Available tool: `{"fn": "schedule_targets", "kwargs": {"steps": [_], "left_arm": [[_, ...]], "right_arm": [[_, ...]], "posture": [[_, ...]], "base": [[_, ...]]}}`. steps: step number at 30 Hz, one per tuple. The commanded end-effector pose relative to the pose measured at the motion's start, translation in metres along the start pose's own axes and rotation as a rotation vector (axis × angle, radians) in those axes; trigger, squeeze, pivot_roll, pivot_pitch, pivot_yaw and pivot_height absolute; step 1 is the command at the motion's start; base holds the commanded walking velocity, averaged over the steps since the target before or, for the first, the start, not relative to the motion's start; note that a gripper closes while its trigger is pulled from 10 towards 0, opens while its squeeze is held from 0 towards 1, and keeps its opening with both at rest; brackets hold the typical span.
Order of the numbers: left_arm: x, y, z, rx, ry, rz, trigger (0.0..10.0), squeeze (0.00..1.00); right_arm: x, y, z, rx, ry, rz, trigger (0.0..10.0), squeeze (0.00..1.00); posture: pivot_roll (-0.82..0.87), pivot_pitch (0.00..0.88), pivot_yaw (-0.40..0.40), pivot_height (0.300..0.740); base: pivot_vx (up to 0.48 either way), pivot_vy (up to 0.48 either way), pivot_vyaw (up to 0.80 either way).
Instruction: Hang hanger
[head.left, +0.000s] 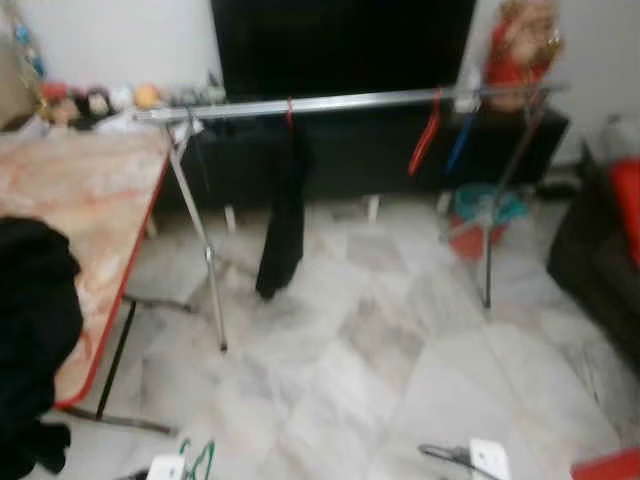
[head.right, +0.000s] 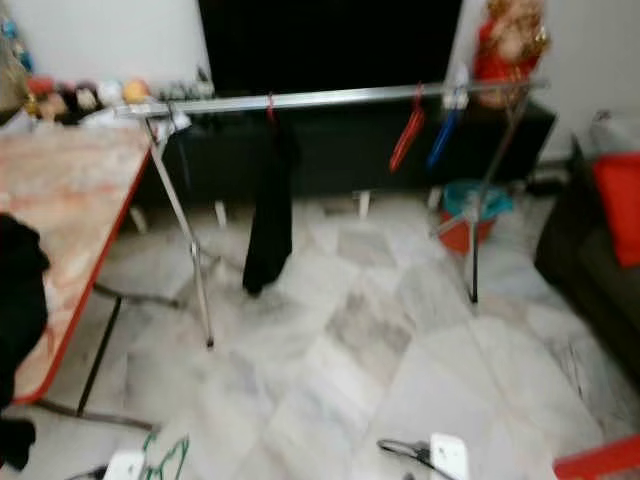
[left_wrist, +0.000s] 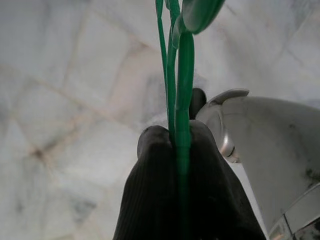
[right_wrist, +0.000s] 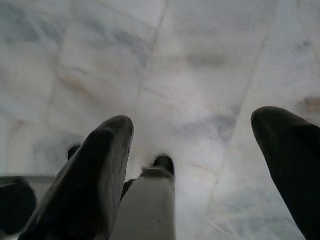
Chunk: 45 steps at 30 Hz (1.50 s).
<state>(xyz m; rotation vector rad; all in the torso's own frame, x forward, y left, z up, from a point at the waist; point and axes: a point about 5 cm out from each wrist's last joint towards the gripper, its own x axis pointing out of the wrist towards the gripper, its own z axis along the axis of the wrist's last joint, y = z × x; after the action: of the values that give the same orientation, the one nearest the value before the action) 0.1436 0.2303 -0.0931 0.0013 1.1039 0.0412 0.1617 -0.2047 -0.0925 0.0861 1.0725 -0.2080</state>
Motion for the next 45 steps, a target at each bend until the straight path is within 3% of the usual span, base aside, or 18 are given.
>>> {"fn": "schedule_targets", "kwargs": {"steps": [1,19,28,38,45], "left_arm": [[0.0013,-0.0040,0.0063,0.008,-0.018,-0.012,10.0,0.00],[0.0012,-0.0033,0.0069,0.012,-0.015,-0.018,10.0,0.00],[0.0011,-0.0030,0.0064,0.010,-0.014,-0.018,10.0,0.00],[0.0013,-0.0036,0.0071,0.011,-0.015,-0.021,10.0,0.00],[0.0014,-0.0041,0.0070,0.009,-0.015,-0.023,10.0,0.00]], "right_arm": [[-0.0009,-0.0109,-0.0045,0.006,0.015,-0.031,10.0,0.00],[-0.0006,-0.0079,-0.0022,0.016,0.002,-0.007,10.0,0.00],[-0.0006,-0.0075,-0.0020,-0.027,0.013,0.018,10.0,0.00],[-0.0005,-0.0078,-0.0024,-0.019,0.024,0.017,10.0,0.00],[-0.0006,-0.0080,-0.0026,-0.010,0.022,0.014,10.0,0.00]], "posture": [[0.08,0.000,0.004,0.732],[0.07,0.000,0.012,0.732],[0.07,0.000,0.010,0.732],[0.07,0.000,0.007,0.732],[0.07,0.000,0.008,0.732]], "base": [[0.330,0.000,0.00],[0.331,0.000,0.00],[0.330,0.000,0.00],[0.331,0.000,0.58],[0.331,0.000,0.00]]}}
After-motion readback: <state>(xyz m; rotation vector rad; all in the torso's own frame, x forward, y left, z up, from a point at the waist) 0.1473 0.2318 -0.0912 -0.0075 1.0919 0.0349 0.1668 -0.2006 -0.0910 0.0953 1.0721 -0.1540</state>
